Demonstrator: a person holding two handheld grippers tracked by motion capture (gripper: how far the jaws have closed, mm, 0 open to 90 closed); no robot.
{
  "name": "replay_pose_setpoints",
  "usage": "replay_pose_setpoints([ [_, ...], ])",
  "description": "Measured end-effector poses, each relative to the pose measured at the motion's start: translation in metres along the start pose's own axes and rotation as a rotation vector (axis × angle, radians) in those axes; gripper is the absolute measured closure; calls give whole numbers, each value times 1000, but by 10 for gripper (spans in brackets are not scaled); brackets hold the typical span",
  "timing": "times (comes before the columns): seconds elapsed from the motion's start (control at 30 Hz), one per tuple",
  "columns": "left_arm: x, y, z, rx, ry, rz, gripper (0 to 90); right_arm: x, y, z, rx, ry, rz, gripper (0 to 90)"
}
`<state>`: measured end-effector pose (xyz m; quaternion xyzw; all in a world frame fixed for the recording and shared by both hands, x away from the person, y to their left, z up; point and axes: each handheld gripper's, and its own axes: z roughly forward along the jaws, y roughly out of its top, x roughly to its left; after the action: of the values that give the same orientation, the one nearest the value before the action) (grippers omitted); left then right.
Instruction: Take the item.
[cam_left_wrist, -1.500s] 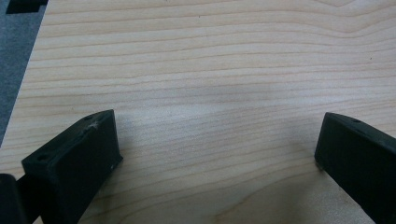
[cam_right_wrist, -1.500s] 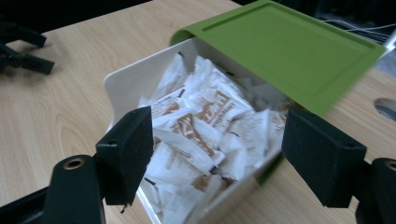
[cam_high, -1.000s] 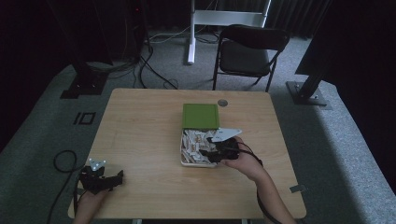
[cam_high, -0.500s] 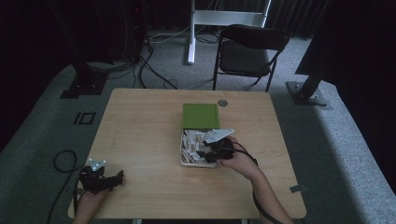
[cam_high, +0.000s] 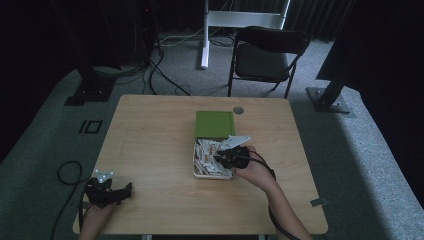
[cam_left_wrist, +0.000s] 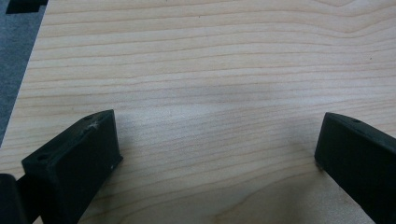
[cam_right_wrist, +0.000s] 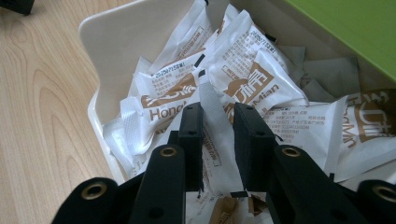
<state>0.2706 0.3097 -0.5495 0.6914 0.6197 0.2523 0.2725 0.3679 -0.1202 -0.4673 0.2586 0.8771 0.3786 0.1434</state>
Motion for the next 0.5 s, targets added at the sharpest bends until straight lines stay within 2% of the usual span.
replay_pose_setpoints([
  [0.1, 0, 0, 0, 0, 0, 0, 7, -1, -1, 0, -6, -16, 42, 719],
  [0.17, 0, 0, 0, 0, 0, 0, 7, -1, -1, 2, 4, -10, 62, 690],
  [0.27, 0, 0, 0, -1, 0, 0, 7, -1, -1, 5, 33, -1, 42, 643],
  [0.3, 0, 0, 0, 0, 0, 0, 7, -3, 1, 6, 64, 15, 32, 682],
  [0.33, 0, 0, 0, 0, 0, 0, 7, -5, 3, 5, 74, 26, 68, 707],
  [0.5, 0, 0, 0, -1, 0, 0, 7, -8, 3, 2, 30, 3, 124, 769],
])
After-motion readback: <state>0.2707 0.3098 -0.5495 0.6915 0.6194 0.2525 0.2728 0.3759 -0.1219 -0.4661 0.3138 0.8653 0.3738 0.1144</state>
